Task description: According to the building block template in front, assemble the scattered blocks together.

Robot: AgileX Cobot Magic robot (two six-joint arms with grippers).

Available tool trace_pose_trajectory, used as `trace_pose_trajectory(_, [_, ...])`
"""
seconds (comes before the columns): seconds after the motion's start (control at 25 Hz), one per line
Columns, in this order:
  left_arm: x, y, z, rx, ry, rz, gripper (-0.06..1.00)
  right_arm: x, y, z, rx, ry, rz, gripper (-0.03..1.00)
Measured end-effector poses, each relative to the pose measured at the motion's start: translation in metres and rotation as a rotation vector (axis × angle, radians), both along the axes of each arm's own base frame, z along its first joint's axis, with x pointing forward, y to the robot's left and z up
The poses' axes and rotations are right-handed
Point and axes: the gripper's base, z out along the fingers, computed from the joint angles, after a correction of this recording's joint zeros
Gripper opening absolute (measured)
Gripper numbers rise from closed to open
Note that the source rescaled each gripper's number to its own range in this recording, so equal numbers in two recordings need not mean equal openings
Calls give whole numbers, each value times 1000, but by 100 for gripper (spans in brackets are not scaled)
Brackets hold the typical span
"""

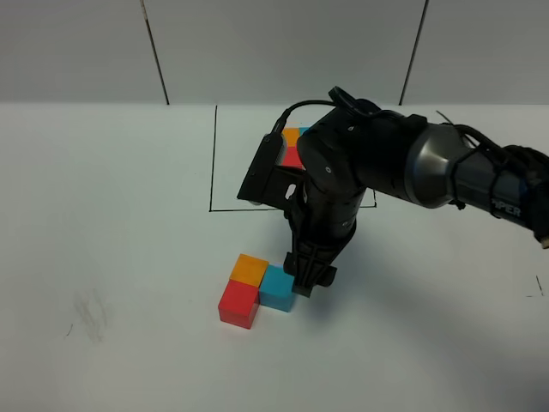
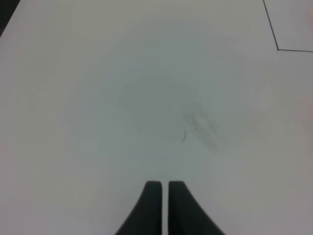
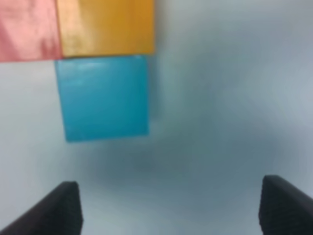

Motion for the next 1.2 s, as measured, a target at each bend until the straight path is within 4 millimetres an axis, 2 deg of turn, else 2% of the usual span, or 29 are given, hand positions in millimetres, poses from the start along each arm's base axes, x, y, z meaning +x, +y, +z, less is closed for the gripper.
trace_pose_trajectory(0.16, [0, 0, 0, 0, 0, 0, 0, -4, -10, 33, -5, -83, -25, 95])
trace_pose_trajectory(0.24, [0, 0, 0, 0, 0, 0, 0, -7, -17, 51, -8, -124, -43, 90])
trace_pose_trajectory(0.32, [0, 0, 0, 0, 0, 0, 0, -11, -23, 65, -7, -154, -72, 81])
trace_pose_trajectory(0.4, [0, 0, 0, 0, 0, 0, 0, -14, -29, 76, -8, -174, -100, 66])
trace_pose_trajectory(0.56, [0, 0, 0, 0, 0, 0, 0, -16, -38, 85, -2, -167, -158, 19])
trace_pose_trajectory(0.64, [0, 0, 0, 0, 0, 0, 0, -15, -41, 85, -2, -156, -187, 6])
trace_pose_trajectory(0.84, [0, 0, 0, 0, 0, 0, 0, -14, -49, 93, 28, -167, -248, 1])
trace_pose_trajectory(1.2, [0, 0, 0, 0, 0, 0, 0, -24, -97, 143, 89, -244, -382, 1])
